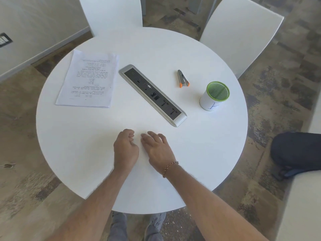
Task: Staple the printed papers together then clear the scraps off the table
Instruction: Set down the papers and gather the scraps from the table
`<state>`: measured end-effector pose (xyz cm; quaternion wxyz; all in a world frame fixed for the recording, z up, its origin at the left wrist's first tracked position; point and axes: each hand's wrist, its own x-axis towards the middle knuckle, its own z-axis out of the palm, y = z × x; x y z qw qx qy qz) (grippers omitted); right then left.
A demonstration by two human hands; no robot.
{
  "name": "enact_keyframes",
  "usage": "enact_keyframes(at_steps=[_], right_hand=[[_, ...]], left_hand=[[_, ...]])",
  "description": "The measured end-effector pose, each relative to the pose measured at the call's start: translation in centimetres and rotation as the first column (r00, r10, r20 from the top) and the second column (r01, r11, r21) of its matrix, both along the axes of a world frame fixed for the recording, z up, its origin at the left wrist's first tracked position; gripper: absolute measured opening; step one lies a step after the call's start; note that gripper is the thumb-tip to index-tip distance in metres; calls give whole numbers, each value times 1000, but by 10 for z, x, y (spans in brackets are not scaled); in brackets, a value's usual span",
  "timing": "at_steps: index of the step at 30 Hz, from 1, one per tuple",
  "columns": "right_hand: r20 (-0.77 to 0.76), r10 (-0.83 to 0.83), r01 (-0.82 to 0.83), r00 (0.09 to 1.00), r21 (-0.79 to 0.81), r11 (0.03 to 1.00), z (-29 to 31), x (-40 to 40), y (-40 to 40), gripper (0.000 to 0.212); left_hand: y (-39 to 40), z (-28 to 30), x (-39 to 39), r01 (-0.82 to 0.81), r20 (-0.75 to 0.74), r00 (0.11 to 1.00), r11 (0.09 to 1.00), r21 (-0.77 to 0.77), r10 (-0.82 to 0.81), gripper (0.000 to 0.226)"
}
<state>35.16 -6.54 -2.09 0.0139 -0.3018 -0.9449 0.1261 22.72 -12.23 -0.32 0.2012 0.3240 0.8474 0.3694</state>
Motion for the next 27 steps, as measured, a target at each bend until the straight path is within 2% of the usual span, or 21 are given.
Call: enact_keyframes(at_steps=[4,6,8,11,13,16,19,23,27], right_hand=[[-4,-64,64,998,-12,998,-4,20,-8,58],[-80,-111,109,991,-34,993,-4,27,-11,54],[-202,-235,222,951,-88,971,-4,31,-12,51],[-313,-518,425,796,-320,846,1,31,-13,45],[-228,-615,471,755,-464,750,1,29,-15,54],[-154,-616,504,772,-441,743,-3,25,-19,66],[-162,-655,546,738,-426,721,-5,15,-15,56],[-204,-645,527,736,-426,736,-6,7,-6,40],[-253,-525,407,813,-398,822,-7,10,-9,29]], left_hand=[[0,-1,4,28,-27,999,1000,6,-28,47],[2,-1,6,34,-30,999,999,5,-34,47],[2,0,7,40,-33,999,999,11,-39,47],[2,1,6,43,-30,999,999,17,-42,47],[1,2,4,33,-26,999,999,13,-33,48],[0,3,4,38,-31,999,999,9,-38,48],[-1,2,2,44,-45,998,999,8,-43,46],[-4,2,2,48,-61,997,999,10,-47,46],[-6,3,3,52,-71,996,998,16,-51,45]])
